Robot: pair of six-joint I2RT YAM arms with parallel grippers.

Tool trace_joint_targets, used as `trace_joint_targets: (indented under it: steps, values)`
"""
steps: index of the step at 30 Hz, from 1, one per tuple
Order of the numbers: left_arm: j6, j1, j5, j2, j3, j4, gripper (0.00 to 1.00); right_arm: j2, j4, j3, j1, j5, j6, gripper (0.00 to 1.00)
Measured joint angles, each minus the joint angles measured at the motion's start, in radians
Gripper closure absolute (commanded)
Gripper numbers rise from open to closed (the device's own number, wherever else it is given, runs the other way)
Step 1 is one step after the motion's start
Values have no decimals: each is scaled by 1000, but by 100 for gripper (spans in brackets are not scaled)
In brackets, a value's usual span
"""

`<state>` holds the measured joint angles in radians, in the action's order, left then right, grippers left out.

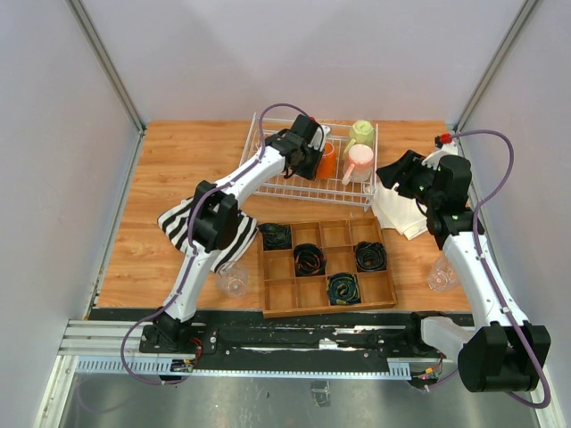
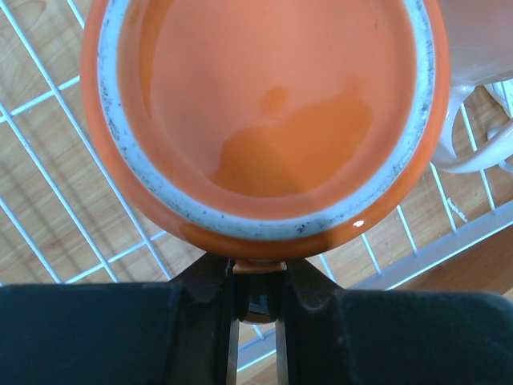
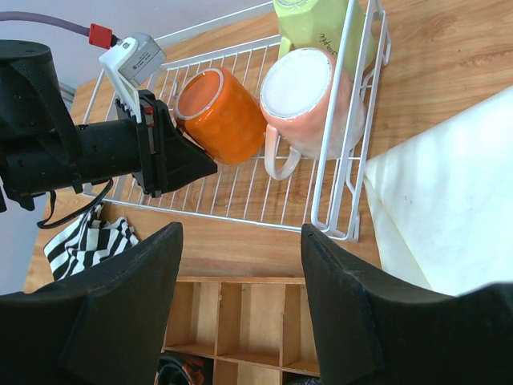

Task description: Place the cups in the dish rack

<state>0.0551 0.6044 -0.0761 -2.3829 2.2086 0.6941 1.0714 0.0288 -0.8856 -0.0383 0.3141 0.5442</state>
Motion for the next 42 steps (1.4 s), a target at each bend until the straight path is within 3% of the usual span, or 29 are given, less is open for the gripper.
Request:
trace_joint_targets:
  steps: [11,18,33,42]
  values:
    - [-10,2,-3,-21,-10,-66,98,1,4,-4,0,0,-17,38]
    - [-23,11,2,-28,-10,-82,69,8,19,-20,0,-1,-37,38]
    - [-21,23,5,-31,4,-99,45,40,53,-48,-23,-5,-82,40]
    - [-9,23,17,-14,-11,-102,41,167,110,-169,-140,-39,-113,41]
